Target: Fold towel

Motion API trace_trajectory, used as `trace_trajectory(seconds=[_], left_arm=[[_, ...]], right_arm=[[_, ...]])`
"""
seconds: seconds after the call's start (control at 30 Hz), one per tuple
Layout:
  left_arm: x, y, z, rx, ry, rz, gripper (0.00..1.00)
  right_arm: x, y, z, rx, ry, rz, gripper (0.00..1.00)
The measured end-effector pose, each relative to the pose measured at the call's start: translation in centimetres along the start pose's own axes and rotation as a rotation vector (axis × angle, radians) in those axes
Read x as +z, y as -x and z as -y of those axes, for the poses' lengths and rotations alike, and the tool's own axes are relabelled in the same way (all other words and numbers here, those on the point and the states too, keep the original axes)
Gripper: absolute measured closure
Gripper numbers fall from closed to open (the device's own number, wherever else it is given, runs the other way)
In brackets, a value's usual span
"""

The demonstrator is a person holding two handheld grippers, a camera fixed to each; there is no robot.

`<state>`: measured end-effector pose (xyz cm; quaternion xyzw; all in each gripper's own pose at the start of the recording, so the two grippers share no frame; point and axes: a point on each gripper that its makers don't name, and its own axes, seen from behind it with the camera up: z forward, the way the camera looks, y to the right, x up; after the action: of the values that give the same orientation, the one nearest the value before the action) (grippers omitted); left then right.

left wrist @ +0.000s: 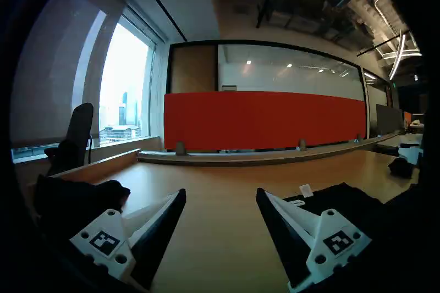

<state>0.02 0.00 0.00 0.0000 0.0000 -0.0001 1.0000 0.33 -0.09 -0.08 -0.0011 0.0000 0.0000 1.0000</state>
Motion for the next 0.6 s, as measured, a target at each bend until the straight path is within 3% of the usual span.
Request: trace_trajectory(seconds=[0.37,0.6], left_arm=[[-0.1,-0.9,-0.2,-0.015,0.007,0.006,0.06],[-0.1,-5.4,0.2,-0.014,0.003,-0.006,0.06]], right_arm=[[0.1,-1.3,0.2,-0.014,0.012,0.011,0.01],[0.1,-5.7,0.5,-0.016,0.017,0.007,0.01]])
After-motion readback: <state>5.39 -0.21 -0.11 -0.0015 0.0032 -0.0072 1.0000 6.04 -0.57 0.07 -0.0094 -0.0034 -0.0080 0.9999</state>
